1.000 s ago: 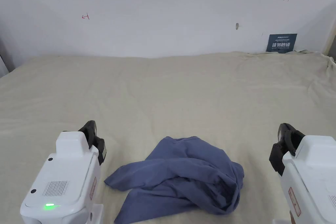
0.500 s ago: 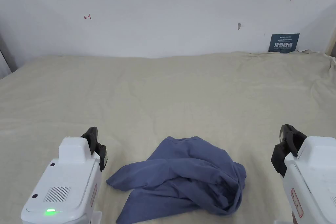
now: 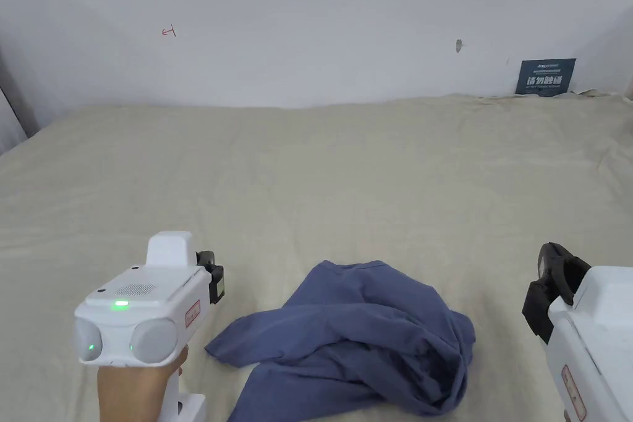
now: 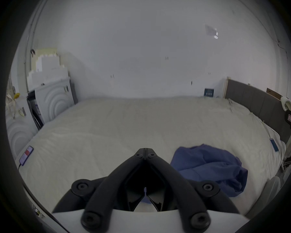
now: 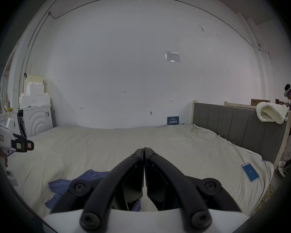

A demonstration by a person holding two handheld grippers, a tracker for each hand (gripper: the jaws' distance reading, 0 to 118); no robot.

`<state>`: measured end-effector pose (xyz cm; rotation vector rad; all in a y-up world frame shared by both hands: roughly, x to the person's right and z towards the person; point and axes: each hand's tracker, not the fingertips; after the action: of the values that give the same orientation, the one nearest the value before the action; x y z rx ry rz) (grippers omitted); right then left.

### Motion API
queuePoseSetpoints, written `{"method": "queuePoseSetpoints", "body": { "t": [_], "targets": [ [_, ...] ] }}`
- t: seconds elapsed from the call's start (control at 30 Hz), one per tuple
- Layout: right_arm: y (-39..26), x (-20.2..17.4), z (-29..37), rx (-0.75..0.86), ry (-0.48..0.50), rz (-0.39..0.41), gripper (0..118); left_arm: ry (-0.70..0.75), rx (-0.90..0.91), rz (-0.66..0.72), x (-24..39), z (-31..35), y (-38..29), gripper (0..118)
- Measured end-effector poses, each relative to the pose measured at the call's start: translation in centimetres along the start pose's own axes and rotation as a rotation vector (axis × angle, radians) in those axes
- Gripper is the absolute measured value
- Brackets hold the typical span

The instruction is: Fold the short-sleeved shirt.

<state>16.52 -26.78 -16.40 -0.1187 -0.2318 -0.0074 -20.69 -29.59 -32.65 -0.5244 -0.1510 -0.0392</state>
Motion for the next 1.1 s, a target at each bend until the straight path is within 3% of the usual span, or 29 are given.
{"method": "queuePoseSetpoints", "body": {
  "t": [0.27,0.37,0.43,0.5,0.77,0.87,0.9,0.97,1.07,1.1],
  "targets": [
    [-1.2,-0.1,-1.9,-0.043,-0.004,0.001,0,-0.079,-0.337,0.066,-1.3,-8.5,-1.6,1],
    [-1.7,-0.2,-2.4,-0.06,-0.002,0.0,0,-0.069,-0.414,0.04,-1.5,-10.1,-2.9,28],
    [-2.1,-0.4,-2.8,-0.075,-0.001,0.001,0,-0.072,-0.462,0.081,-1.8,-10.9,-3.8,69],
    [-2.5,-0.3,-3.2,-0.089,0.001,0.001,0,-0.065,-0.497,0.083,-1.9,-11.6,-4.6,94],
    [-3.0,-0.9,-3.5,-0.119,0.011,0.004,0,-0.002,-0.577,0.082,-2.7,-12.9,-6.9,94],
    [-3.1,-1.0,-3.5,-0.125,0.012,0.005,0,-0.01,-0.611,0.098,-3.0,-13.3,-7.3,85],
    [-3.2,-0.9,-3.6,-0.126,0.012,0.004,0,-0.013,-0.625,0.106,-3.0,-13.5,-7.5,80],
    [-3.3,-0.8,-3.6,-0.129,0.011,0.004,0,-0.022,-0.642,0.106,-2.6,-13.6,-7.7,58],
    [-3.2,-0.7,-3.4,-0.131,0.009,0.006,0,-0.025,-0.633,0.034,-1.7,-13.4,-7.4,46],
    [-3.2,-0.7,-3.4,-0.131,0.009,0.006,0,-0.034,-0.631,0.03,-1.5,-13.4,-7.4,29]
  ]
}}
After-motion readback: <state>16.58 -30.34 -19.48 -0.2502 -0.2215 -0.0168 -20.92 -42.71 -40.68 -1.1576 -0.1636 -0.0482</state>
